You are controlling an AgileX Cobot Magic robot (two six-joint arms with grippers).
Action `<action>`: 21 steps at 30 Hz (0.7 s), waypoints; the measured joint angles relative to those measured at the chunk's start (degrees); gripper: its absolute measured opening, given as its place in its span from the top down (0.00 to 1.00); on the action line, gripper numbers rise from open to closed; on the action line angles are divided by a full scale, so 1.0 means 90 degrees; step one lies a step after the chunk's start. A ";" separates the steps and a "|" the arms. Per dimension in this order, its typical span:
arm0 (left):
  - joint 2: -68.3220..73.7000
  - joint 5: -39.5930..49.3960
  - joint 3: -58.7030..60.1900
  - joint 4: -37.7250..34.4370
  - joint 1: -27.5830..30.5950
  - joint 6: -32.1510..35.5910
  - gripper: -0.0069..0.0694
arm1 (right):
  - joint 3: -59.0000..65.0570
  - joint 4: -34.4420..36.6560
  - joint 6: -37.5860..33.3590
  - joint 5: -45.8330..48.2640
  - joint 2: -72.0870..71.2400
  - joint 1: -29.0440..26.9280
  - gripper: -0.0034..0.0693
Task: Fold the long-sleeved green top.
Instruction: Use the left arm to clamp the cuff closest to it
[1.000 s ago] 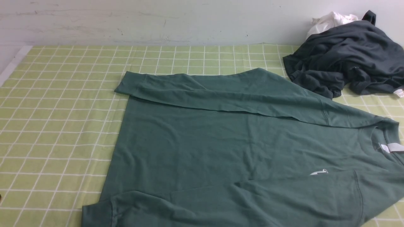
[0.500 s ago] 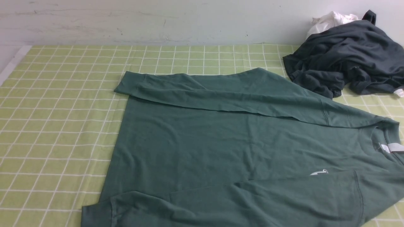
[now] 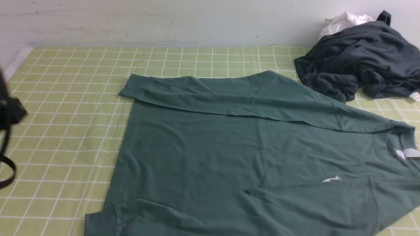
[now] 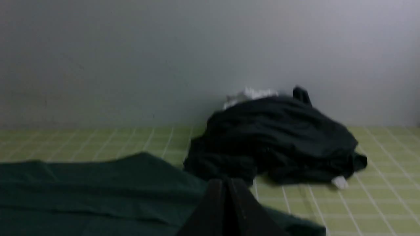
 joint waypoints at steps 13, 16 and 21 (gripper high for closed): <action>0.3042 0.2563 -0.0211 -0.1887 -0.1339 0.1313 0.82 | -0.0684 0.2269 -0.3362 0.2810 0.2885 0.2135 0.97; 0.3550 0.2596 -0.0412 -0.2376 -0.1029 0.2030 0.69 | -0.0904 0.3317 -0.4231 0.2952 0.3522 0.2208 0.97; 0.4173 0.2744 -0.0661 -0.3306 -0.0232 0.3169 0.41 | -0.1391 0.4758 -0.5533 0.3356 0.4100 0.2233 0.97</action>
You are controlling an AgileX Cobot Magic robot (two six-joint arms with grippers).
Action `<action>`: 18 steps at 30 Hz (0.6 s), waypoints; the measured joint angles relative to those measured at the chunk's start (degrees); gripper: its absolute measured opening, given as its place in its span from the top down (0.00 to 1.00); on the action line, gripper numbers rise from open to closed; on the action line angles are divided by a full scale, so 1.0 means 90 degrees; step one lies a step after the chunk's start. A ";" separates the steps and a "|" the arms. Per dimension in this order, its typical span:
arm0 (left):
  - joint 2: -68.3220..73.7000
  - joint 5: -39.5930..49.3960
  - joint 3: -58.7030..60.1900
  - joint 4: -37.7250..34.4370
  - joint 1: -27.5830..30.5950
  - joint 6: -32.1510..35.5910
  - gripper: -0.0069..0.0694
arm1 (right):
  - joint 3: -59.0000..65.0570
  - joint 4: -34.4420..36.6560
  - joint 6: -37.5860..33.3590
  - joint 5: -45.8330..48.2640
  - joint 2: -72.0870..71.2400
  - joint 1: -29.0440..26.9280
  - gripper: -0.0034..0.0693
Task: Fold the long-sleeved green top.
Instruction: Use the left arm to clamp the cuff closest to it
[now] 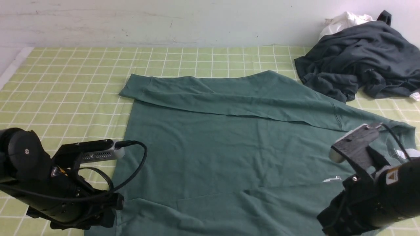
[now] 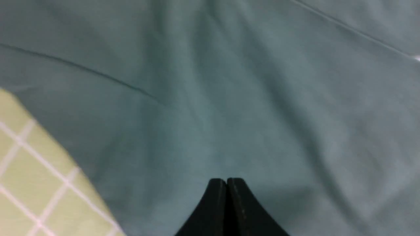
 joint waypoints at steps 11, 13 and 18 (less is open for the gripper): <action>0.0497 -0.0220 -0.0013 -0.0693 0.0580 0.0940 0.45 | -0.0111 0.0744 -0.0896 0.0073 0.0087 0.0000 0.97; 0.0545 -0.0327 -0.0019 -0.0699 0.0580 0.0952 0.55 | -0.0111 0.0744 -0.0915 0.0087 0.0087 0.0000 0.97; 0.0500 -0.0401 -0.0051 -0.0701 0.0580 0.1029 0.88 | -0.0116 0.0744 -0.0938 0.0137 0.0087 0.0000 0.97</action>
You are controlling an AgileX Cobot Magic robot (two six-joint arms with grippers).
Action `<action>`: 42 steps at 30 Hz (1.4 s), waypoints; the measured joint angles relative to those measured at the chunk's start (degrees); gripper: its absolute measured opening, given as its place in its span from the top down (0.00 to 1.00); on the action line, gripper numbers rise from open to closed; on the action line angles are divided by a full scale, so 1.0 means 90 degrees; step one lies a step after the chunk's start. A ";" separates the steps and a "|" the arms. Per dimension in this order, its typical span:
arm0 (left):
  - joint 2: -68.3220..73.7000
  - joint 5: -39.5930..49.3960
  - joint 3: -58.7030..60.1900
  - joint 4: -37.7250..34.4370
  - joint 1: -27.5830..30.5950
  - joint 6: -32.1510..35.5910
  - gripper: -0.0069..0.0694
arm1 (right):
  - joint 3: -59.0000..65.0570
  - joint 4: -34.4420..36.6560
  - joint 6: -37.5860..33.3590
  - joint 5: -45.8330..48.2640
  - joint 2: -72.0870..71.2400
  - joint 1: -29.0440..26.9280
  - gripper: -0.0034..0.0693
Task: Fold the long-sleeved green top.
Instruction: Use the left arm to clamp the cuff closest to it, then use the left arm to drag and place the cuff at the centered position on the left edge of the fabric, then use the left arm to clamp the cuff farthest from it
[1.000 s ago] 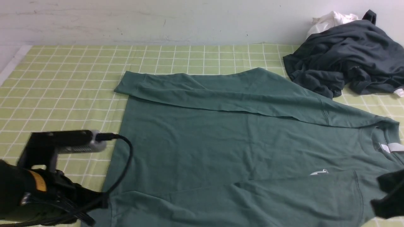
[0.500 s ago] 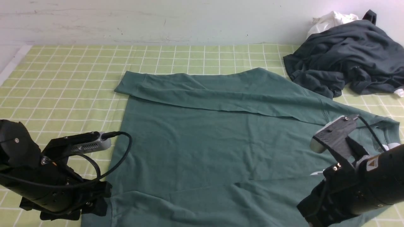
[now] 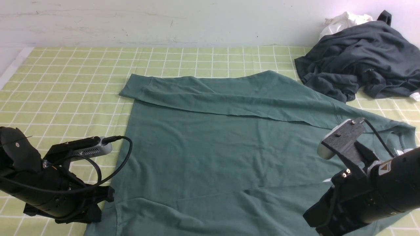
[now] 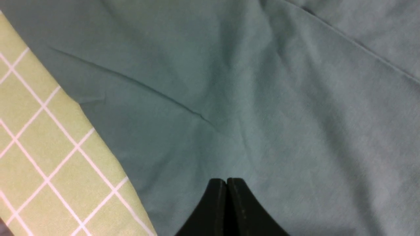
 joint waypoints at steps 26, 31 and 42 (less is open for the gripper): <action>0.1350 0.0272 -0.4016 -0.0870 0.0013 0.2211 0.91 | 0.0000 -0.0362 -0.0045 -0.0141 0.0000 0.0000 0.97; 0.2613 0.0289 -0.5048 -0.0757 0.0085 0.2083 0.75 | 0.0000 -0.0362 -0.0045 -0.0171 0.0000 0.0000 0.97; 0.4883 0.0397 -0.8363 0.0102 0.0189 0.0816 0.30 | 0.0000 -0.0458 -0.0045 -0.0497 0.0037 0.0000 0.97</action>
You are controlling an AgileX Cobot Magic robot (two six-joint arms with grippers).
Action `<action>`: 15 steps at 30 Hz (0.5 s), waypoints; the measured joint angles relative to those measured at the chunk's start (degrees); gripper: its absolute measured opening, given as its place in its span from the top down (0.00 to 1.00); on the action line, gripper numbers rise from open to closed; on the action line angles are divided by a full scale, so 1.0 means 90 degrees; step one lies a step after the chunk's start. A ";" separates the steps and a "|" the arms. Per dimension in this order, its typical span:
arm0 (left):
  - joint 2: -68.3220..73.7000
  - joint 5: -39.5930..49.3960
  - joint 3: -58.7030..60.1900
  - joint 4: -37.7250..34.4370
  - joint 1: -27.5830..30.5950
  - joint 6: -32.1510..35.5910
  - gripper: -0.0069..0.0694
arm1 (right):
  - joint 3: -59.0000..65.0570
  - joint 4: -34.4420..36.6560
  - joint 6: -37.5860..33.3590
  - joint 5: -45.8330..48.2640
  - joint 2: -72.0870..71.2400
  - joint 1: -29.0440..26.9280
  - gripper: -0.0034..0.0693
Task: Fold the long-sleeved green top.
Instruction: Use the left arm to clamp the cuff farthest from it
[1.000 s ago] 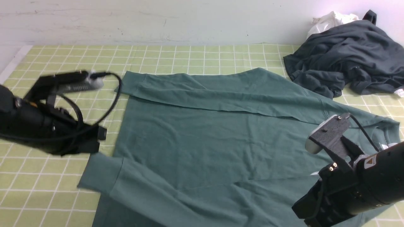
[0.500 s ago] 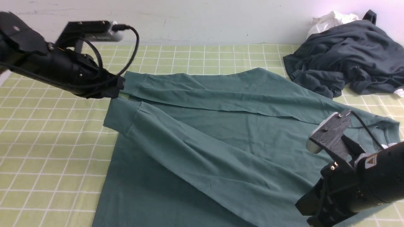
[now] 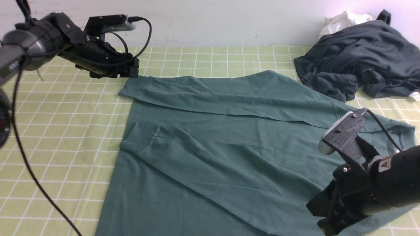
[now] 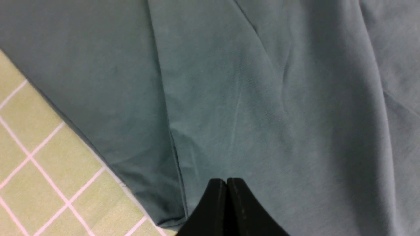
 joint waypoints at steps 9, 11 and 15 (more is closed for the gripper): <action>0.1406 0.1500 -0.1909 0.1306 -0.0019 -0.1166 0.47 | 0.0000 -0.0022 -0.0004 -0.0069 0.0409 0.0000 0.97; 0.1451 0.1850 -0.2110 0.1326 -0.0080 -0.1121 0.61 | 0.0000 -0.0022 -0.0004 -0.0077 0.0461 0.0000 0.97; 0.1406 0.2572 -0.2621 0.1341 -0.0234 -0.0866 0.86 | 0.0000 -0.0022 -0.0004 -0.0084 0.0521 0.0000 0.97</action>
